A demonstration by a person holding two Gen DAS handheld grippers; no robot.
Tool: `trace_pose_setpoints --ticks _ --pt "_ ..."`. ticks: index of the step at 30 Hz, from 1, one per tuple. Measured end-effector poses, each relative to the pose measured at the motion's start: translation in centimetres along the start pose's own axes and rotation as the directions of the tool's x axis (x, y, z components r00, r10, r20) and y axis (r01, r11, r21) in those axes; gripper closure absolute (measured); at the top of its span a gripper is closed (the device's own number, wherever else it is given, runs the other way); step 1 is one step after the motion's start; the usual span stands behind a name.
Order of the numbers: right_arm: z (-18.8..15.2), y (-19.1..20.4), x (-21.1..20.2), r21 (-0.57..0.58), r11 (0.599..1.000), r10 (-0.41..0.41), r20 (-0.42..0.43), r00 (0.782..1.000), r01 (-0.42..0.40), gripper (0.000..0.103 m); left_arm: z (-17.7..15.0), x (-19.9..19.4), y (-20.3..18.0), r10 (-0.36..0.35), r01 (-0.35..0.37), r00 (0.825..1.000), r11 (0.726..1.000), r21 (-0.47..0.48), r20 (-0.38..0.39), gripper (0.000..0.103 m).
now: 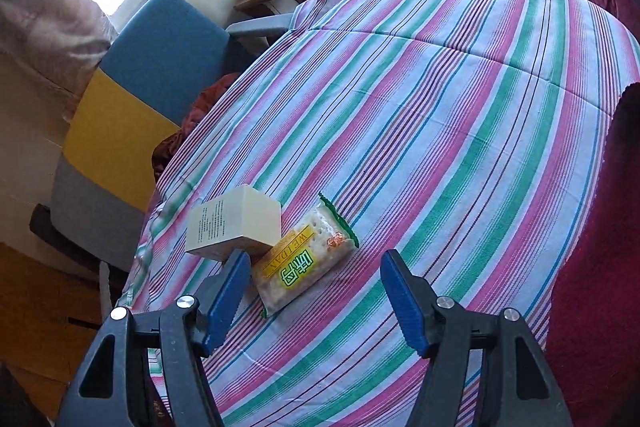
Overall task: Organize objects
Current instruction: 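Move both grippers back toward the white box and WEIDAN packet, then grasp the white box with the left gripper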
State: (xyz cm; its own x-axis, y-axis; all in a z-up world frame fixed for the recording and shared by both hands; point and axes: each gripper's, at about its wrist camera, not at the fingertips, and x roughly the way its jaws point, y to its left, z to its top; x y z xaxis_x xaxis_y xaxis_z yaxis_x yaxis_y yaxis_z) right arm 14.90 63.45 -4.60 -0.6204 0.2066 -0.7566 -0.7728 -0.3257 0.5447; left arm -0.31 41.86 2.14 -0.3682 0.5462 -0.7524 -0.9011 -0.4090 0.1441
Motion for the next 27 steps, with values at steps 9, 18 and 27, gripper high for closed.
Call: trace_pose_setpoints --ticks 9,18,27 --pt "0.0 -0.4 0.4 0.032 0.995 0.095 -0.044 0.995 -0.093 0.034 5.6 7.5 -3.1 -0.024 0.038 0.999 0.923 0.384 -0.040 0.017" --pt "-0.2 -0.7 1.5 0.060 0.987 0.155 -0.107 0.982 -0.149 0.034 7.5 12.4 -5.3 -0.046 0.077 0.997 0.774 0.628 -0.065 0.014" --pt "-0.2 -1.0 1.9 0.084 0.982 0.179 -0.137 0.974 -0.169 0.034 8.8 15.1 -6.2 -0.152 0.213 0.977 0.722 0.658 -0.149 0.014"
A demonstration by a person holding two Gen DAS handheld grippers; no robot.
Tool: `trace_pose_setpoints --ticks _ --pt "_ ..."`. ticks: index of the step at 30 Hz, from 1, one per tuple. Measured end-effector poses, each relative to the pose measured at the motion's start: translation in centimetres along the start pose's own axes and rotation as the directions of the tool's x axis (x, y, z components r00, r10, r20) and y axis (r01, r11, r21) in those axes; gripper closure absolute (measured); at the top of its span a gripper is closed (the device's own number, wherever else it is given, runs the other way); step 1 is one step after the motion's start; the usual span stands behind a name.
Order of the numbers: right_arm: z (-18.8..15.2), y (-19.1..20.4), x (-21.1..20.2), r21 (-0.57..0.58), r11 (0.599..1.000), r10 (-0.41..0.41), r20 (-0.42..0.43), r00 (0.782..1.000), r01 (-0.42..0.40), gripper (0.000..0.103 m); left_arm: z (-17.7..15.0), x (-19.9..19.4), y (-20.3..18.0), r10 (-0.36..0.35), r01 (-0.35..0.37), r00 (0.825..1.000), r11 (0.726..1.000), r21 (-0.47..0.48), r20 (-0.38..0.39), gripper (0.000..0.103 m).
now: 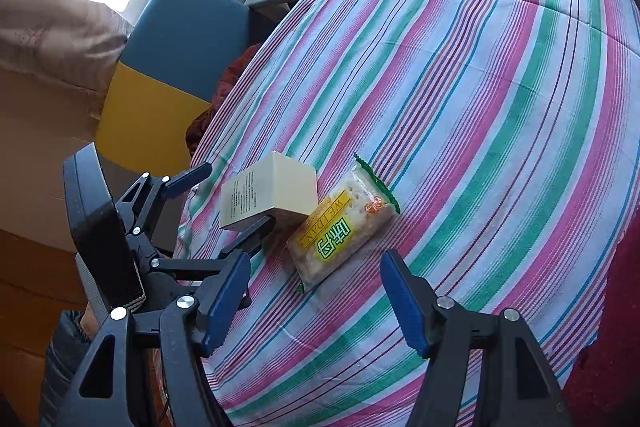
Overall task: Organize objects
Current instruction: 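Grasp the white box with the left gripper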
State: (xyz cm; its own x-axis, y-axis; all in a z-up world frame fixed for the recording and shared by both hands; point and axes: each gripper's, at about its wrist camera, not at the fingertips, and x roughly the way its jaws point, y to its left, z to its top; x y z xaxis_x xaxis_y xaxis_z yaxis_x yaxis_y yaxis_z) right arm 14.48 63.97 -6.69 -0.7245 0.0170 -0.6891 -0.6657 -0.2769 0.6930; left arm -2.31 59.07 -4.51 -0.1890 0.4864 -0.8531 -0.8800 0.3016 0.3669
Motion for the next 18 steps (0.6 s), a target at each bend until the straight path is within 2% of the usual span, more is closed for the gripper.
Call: trace_pose_setpoints --ticks 3,6,8,10,12,15,18 --pt "0.0 -0.2 0.1 0.007 1.000 0.001 -0.003 1.000 -0.001 0.034 0.5 0.4 -0.3 -0.063 0.063 0.998 0.998 -0.002 0.003 0.016" --pt "0.0 -0.3 0.1 0.013 1.000 -0.002 -0.005 1.000 0.002 0.034 0.7 0.8 -0.6 -0.124 0.124 0.992 0.992 -0.032 -0.003 0.025" --pt "0.0 -0.4 0.1 0.017 1.000 -0.005 -0.006 1.000 0.006 0.034 0.5 0.7 -0.7 -0.144 0.144 0.990 0.988 -0.063 0.006 0.027" --pt "0.0 -0.5 0.1 0.020 1.000 -0.011 -0.004 1.000 0.011 0.034 0.1 0.1 -0.4 -0.191 0.192 0.981 0.974 -0.118 0.018 0.039" --pt "0.1 -0.5 0.2 0.017 1.000 -0.019 -0.004 1.000 0.019 0.034 -0.7 -0.6 -0.2 -0.233 0.234 0.972 0.955 -0.181 0.027 0.047" --pt "0.0 -0.3 0.3 0.009 0.999 -0.033 -0.002 0.999 0.033 0.034 -2.2 -1.8 -0.8 -0.198 0.198 0.980 0.954 -0.225 0.023 0.051" --pt "0.0 -0.4 0.3 0.005 0.998 -0.055 0.002 0.999 0.055 0.034 -3.7 -2.9 -1.2 -0.176 0.172 0.984 0.931 -0.322 0.015 0.052"
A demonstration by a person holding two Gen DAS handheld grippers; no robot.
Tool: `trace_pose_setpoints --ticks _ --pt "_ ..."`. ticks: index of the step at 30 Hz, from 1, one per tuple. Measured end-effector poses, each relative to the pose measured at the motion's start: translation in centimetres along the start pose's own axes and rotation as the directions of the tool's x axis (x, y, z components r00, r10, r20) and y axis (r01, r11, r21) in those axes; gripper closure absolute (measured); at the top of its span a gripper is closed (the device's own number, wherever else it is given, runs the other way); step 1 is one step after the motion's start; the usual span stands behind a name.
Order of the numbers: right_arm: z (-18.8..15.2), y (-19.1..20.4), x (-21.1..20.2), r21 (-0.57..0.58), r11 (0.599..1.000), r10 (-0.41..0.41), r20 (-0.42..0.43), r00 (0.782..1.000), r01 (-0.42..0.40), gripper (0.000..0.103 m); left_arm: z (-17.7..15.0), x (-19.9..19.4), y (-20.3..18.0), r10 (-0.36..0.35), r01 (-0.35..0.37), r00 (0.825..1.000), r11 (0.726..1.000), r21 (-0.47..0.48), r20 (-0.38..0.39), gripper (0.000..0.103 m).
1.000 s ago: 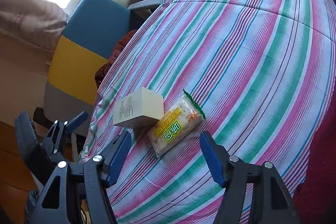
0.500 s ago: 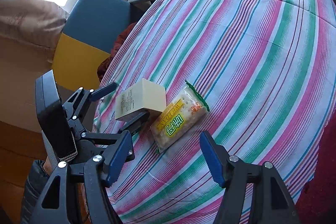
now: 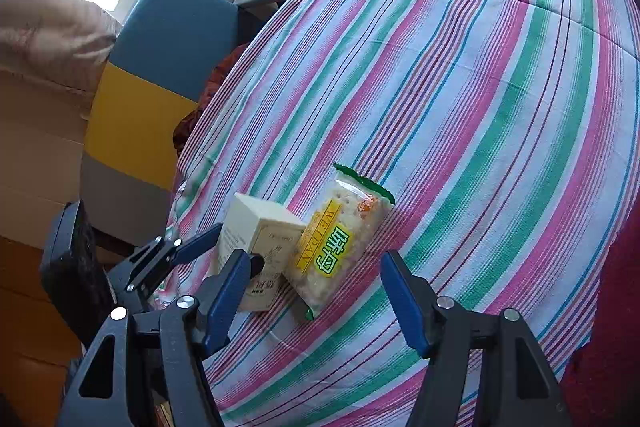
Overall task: Organize objects
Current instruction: 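Grasp the white box with the left gripper, then grasp the WEIDAN cracker packet with right while left lifts the white box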
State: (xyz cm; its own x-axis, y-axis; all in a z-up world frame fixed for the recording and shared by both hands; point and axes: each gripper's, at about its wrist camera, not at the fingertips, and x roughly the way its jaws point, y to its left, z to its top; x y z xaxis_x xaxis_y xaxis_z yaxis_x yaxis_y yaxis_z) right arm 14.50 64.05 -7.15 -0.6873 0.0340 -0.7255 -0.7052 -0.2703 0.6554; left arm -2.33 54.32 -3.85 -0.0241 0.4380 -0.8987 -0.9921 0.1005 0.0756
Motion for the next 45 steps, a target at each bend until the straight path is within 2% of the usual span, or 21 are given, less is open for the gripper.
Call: trace_pose_setpoints --ticks 3,6,9,17,20,26,29,32,37,38,40,42,45 --pt "0.0 -0.1 0.3 -0.001 1.000 -0.024 -0.007 1.000 0.024 0.034 -2.1 -1.4 -0.4 0.033 -0.033 0.999 0.992 -0.118 0.002 0.052" --pt "-0.2 0.1 0.6 -0.017 0.998 -0.057 -0.021 0.998 0.057 0.034 -5.0 -2.9 -1.0 0.085 -0.084 0.996 0.967 -0.238 -0.009 0.052" --pt "-0.5 0.5 1.1 -0.053 0.994 -0.097 -0.036 0.995 0.095 0.034 -7.7 -4.4 -1.7 0.109 -0.106 0.994 0.944 -0.314 -0.006 0.052" --pt "-0.6 0.9 2.2 -0.113 0.974 -0.205 -0.049 0.978 0.198 0.034 -13.3 -7.6 -4.0 0.179 -0.168 0.984 0.853 -0.494 -0.025 0.052" --pt "-0.5 1.3 2.8 -0.130 0.962 -0.247 -0.058 0.967 0.238 0.034 -15.1 -8.3 -5.1 0.192 -0.169 0.981 0.835 -0.523 -0.010 0.052" --pt "0.3 3.4 5.0 -0.184 0.931 -0.329 -0.050 0.943 0.315 0.034 -16.2 -8.5 -5.1 0.213 -0.166 0.977 0.816 -0.554 0.020 0.052" --pt "0.8 4.2 6.3 -0.190 0.911 -0.376 -0.021 0.926 0.366 0.034 -16.3 -8.5 -4.7 0.212 -0.154 0.977 0.797 -0.584 0.032 0.052" --pt "0.9 4.4 7.3 -0.197 0.891 -0.414 0.012 0.910 0.408 0.034 -16.4 -7.8 -4.3 0.197 -0.139 0.980 0.790 -0.597 0.032 0.052" --pt "0.7 5.1 8.1 -0.281 0.846 -0.456 0.060 0.888 0.453 0.033 -16.7 -6.2 -3.6 0.184 -0.135 0.983 0.777 -0.614 0.017 0.052" --pt "0.6 5.2 8.2 -0.302 0.833 -0.467 0.064 0.882 0.463 0.034 -16.7 -6.1 -3.6 0.186 -0.133 0.982 0.776 -0.617 0.022 0.052" --pt "0.3 5.5 8.4 -0.345 0.801 -0.496 0.077 0.865 0.490 0.046 -16.8 -6.3 -3.7 0.188 -0.133 0.982 0.778 -0.614 0.026 0.053" --pt "0.0 5.9 8.5 -0.387 0.788 -0.490 0.076 0.869 0.478 0.055 -17.0 -6.6 -3.9 0.194 -0.134 0.980 0.773 -0.620 0.030 0.053" --pt "-1.0 6.7 8.9 -0.463 0.785 -0.445 0.041 0.895 0.412 0.055 -17.5 -7.9 -4.2 0.216 -0.131 0.975 0.759 -0.638 0.057 0.053"
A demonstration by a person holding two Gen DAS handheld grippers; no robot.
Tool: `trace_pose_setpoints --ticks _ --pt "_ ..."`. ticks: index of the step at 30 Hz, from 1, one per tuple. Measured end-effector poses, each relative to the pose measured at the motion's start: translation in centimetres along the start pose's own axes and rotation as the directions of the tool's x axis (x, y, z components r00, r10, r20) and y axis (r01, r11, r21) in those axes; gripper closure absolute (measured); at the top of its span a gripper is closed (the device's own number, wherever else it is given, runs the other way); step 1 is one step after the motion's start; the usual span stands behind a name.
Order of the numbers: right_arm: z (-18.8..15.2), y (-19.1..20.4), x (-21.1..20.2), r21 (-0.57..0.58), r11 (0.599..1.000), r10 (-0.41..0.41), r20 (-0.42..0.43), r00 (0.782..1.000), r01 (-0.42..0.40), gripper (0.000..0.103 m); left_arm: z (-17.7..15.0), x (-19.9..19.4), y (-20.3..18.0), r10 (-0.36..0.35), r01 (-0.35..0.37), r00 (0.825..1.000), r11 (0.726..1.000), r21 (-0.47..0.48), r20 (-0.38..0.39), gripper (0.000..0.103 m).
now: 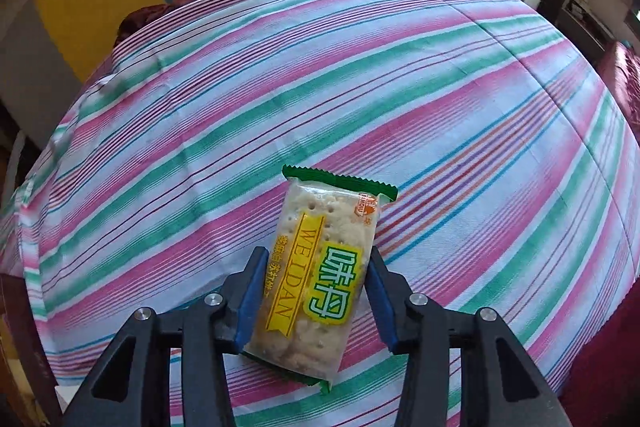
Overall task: Organize objects
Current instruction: 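Grasp the WEIDAN cracker packet with right while left lifts the white box, then lower the white box into the gold tray and open the left gripper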
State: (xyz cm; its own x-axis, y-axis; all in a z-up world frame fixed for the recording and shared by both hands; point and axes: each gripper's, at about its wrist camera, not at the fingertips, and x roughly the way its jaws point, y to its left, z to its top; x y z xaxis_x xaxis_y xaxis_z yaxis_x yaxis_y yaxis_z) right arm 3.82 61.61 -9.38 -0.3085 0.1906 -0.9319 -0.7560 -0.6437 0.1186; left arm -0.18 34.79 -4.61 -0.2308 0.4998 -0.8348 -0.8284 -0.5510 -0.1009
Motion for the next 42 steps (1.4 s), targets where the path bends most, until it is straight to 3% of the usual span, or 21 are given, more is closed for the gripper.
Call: trace_pose_setpoints --ticks 6,13,19,22,28,34,42 --pt "-0.8 2.9 0.1 -0.165 0.985 0.048 -0.022 0.999 -0.051 0.055 -1.0 -4.3 1.7 -0.006 0.012 0.997 0.997 -0.075 0.076 0.053" --pt "-0.9 3.5 0.3 -0.207 0.978 0.027 -0.012 1.000 -0.028 0.054 -3.6 -9.6 5.7 0.046 -0.016 0.987 0.982 -0.188 0.154 0.053" --pt "-1.0 3.3 0.2 -0.242 0.970 0.003 0.007 1.000 -0.001 0.054 -7.3 -13.6 12.1 0.124 -0.057 0.979 0.928 -0.368 0.161 0.053" --pt "-0.9 3.1 0.1 -0.246 0.969 -0.002 0.010 1.000 0.004 0.054 -9.2 -14.3 14.6 0.122 -0.053 0.984 0.901 -0.431 0.133 0.053" --pt "-0.9 2.5 0.0 -0.253 0.968 -0.004 0.011 1.000 0.007 0.054 -10.3 -12.9 16.9 0.095 -0.039 0.992 0.857 -0.513 0.082 0.053" --pt "-0.7 2.3 0.1 -0.260 0.966 -0.005 0.009 1.000 0.008 0.054 -8.1 -10.3 17.9 0.125 -0.090 0.992 0.850 -0.519 0.033 0.053" --pt "0.1 4.0 1.5 -0.274 0.962 -0.011 0.009 1.000 0.013 0.054 -7.7 -7.2 18.1 0.178 -0.176 0.983 0.843 -0.508 -0.045 0.053"
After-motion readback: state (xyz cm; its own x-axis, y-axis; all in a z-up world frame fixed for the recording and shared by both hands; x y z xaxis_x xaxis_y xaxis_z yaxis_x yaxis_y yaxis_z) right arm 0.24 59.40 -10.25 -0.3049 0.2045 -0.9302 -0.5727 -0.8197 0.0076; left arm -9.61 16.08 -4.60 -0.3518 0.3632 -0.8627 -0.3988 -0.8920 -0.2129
